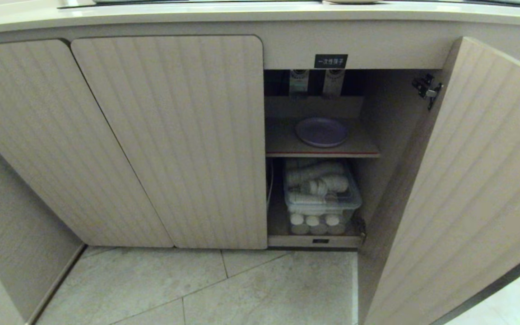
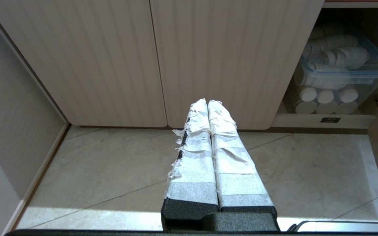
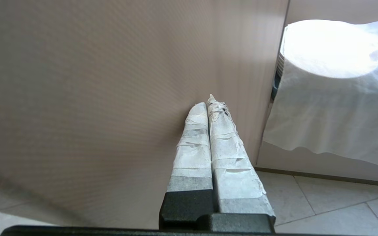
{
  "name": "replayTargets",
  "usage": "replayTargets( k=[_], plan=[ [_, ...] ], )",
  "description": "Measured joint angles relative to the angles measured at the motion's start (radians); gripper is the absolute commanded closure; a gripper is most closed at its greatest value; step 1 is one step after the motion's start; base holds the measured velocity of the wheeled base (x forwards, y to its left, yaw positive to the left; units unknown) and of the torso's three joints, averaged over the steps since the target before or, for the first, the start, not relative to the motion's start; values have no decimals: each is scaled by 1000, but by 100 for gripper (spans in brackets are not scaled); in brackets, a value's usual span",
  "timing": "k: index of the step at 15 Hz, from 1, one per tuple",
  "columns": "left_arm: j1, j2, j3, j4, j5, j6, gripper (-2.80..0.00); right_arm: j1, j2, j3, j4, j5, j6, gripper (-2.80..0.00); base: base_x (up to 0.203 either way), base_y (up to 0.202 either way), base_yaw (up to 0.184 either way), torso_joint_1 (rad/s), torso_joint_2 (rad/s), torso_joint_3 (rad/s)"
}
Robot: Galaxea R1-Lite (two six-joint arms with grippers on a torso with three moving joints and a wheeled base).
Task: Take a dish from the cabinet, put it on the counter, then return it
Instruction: Close the cabinet door
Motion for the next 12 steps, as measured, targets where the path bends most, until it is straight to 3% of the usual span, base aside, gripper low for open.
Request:
replayTargets(
  k=[6, 12],
  plan=[
    [0, 0, 0, 0, 0, 0, 0, 0, 32, -19, -24, 0, 15, 0, 0, 0, 0, 0, 0, 0],
    [0, 0, 0, 0, 0, 0, 0, 0, 141, -61, -193, -4, 14, 0, 0, 0, 0, 0, 0, 0]
  ],
)
